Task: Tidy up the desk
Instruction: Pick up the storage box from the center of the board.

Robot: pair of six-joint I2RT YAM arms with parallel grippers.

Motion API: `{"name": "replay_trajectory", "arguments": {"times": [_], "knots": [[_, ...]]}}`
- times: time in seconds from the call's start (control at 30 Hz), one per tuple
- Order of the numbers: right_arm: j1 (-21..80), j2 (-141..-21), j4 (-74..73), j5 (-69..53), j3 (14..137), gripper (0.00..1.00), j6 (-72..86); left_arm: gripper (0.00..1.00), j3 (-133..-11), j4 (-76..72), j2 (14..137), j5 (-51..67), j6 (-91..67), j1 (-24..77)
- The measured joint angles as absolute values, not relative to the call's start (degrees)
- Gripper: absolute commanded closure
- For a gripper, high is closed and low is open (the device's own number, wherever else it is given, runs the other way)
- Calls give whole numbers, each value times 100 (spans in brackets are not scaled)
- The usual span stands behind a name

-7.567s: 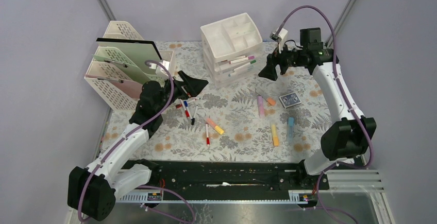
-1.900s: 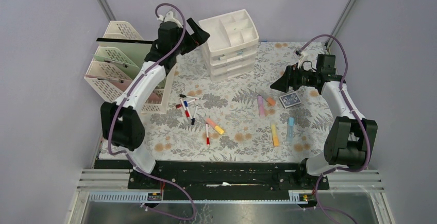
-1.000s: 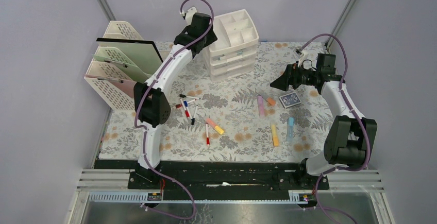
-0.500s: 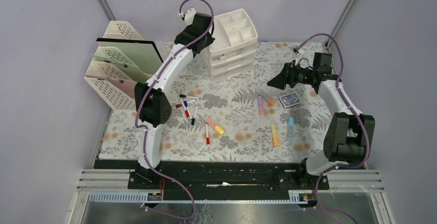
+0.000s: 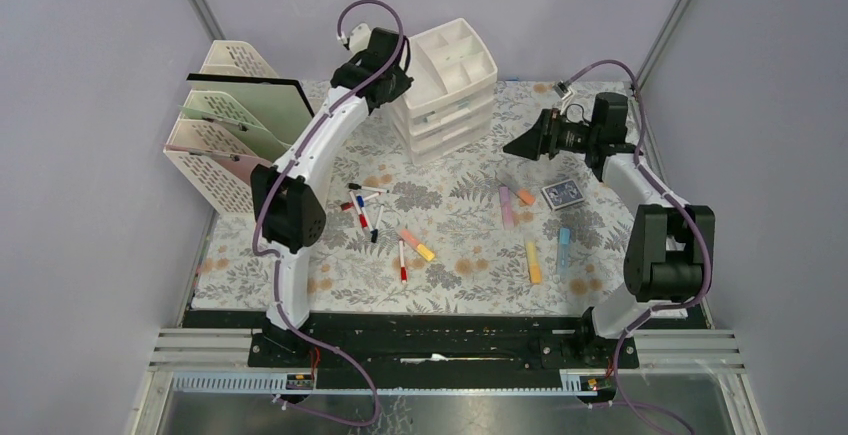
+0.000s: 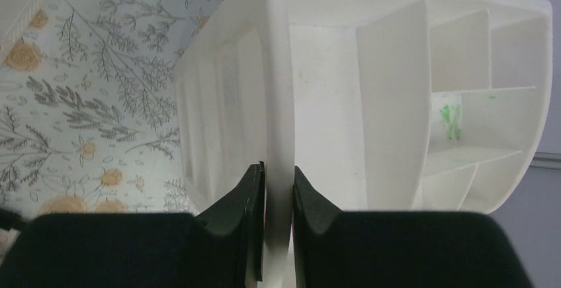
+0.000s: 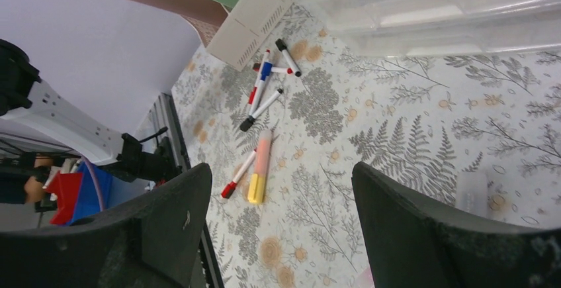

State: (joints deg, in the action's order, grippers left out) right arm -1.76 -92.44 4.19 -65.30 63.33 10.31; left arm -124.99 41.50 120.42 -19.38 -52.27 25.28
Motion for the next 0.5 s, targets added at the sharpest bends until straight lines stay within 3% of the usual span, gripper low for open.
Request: {"name": "replay_trajectory", "arguments": {"times": [0.5], "knots": [[395,-10259,4939,-6298,5513,18,5050,100,-11212,4289,10989,-1240,-6545,2495]]}}
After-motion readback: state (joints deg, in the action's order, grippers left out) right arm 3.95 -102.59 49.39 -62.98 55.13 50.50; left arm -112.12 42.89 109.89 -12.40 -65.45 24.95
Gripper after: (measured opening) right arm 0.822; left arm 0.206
